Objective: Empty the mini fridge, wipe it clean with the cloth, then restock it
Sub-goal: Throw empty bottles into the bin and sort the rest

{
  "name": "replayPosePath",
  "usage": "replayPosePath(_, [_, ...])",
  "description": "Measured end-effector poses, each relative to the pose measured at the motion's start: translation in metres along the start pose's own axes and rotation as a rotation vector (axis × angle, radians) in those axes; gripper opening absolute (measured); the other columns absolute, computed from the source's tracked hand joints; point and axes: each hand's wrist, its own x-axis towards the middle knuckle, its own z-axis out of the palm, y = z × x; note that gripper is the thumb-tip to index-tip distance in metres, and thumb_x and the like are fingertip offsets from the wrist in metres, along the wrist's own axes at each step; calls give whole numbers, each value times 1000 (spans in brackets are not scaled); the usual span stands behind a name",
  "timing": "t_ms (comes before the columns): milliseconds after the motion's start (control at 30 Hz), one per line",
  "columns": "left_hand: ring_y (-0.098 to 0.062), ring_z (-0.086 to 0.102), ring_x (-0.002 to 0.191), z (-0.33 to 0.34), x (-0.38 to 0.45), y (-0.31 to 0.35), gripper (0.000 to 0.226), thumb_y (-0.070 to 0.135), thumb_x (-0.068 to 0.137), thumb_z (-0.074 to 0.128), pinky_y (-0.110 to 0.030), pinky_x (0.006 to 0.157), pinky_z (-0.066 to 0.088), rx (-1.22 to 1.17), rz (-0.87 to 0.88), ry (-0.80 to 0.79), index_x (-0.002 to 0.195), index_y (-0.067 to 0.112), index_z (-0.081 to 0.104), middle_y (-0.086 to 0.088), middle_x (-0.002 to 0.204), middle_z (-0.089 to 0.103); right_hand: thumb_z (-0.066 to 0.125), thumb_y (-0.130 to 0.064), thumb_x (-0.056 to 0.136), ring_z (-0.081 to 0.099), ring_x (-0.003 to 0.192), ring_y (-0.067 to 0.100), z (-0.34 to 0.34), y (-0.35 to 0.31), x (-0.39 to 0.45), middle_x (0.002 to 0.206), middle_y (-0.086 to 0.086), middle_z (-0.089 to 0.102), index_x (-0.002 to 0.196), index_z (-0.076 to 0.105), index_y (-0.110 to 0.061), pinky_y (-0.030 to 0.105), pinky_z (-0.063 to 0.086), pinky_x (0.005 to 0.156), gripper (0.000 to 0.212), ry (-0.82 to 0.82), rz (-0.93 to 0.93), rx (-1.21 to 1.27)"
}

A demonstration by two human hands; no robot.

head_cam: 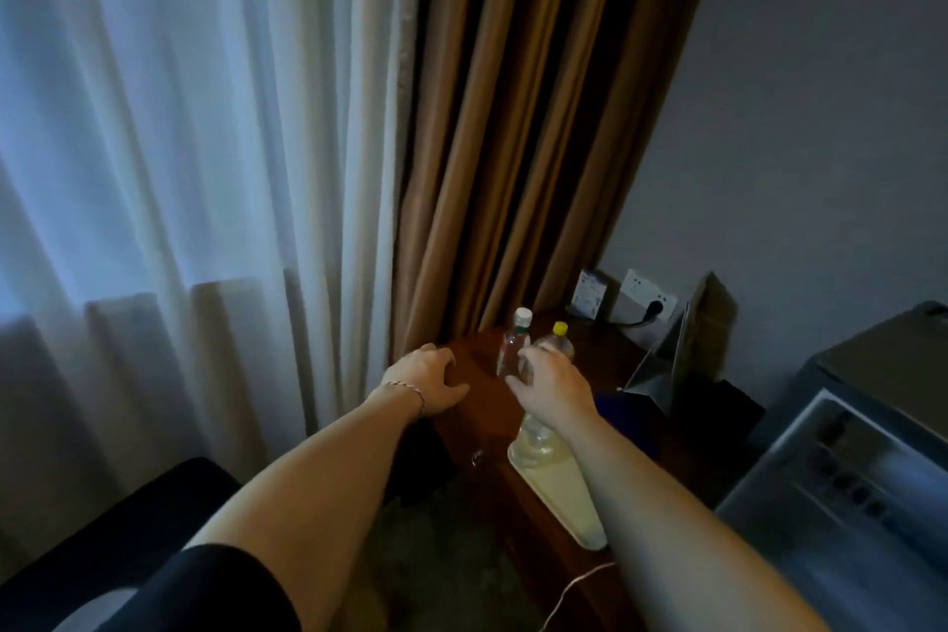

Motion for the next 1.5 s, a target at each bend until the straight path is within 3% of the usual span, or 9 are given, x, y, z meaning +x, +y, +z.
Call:
replayPosePath(200, [-18,54,105,9,124,0,53,57,87,59,-38,89,52,51,96,-117,130,28,51,1,124,50,54,-40,96,57,100,23,16,42,112,104,-3,48,107,59,-21,40,50,79,23,-25,127,6])
replayPosePath(300, [-18,53,105,18,183,-4,54,57,86,60,-38,89,52,24,78,-115,131,28,51,2,124,50,54,-38,96,57,107,23,31,64,172,117,-2,49,119,58,-27,49,49,91,26,-46,149,31])
replayPosePath(433, [-19,53,111,30,244,-4,56,57,86,60,-39,92,52,60,28,-195,133,28,50,2,127,49,60,-30,95,56,109,28,51,92,238,127,5,47,112,59,-16,44,50,89,22,-137,169,19])
replayPosePath(600, [-20,54,111,36,303,-4,61,62,85,59,-40,90,53,13,14,-207,135,28,48,2,128,48,70,-30,90,43,129,31,76,120,304,144,8,40,123,56,-13,42,47,99,40,-209,211,17])
replayPosePath(767, [-19,53,111,39,327,-15,62,61,86,60,-38,89,53,-11,2,-255,136,27,47,1,131,46,76,-20,84,31,139,35,97,119,333,151,7,31,140,47,-17,44,47,103,63,-261,326,-40])
replayPosePath(900, [-21,53,113,38,345,-27,65,61,86,60,-40,92,53,0,33,-296,138,24,46,1,134,44,68,-17,87,50,125,33,113,115,347,142,10,42,126,58,-13,44,52,97,41,-290,388,-8])
replayPosePath(1033, [-20,52,118,35,352,-37,69,60,87,59,-37,93,52,7,55,-317,142,23,42,2,137,41,59,-12,93,56,117,32,117,110,343,130,10,50,119,61,-10,42,53,95,27,-247,460,4])
replayPosePath(1367, [-18,56,106,33,344,-45,65,53,85,63,-35,88,55,-42,184,-329,140,24,43,4,137,41,62,-23,93,52,116,30,114,81,305,130,7,46,124,59,-16,43,50,96,32,-189,486,-17])
replayPosePath(1500, [-21,58,109,33,328,-35,63,47,88,64,-35,89,54,-42,238,-352,142,22,42,3,144,37,70,-27,87,53,111,29,83,73,278,128,5,46,105,58,-18,41,53,87,23,-152,526,72])
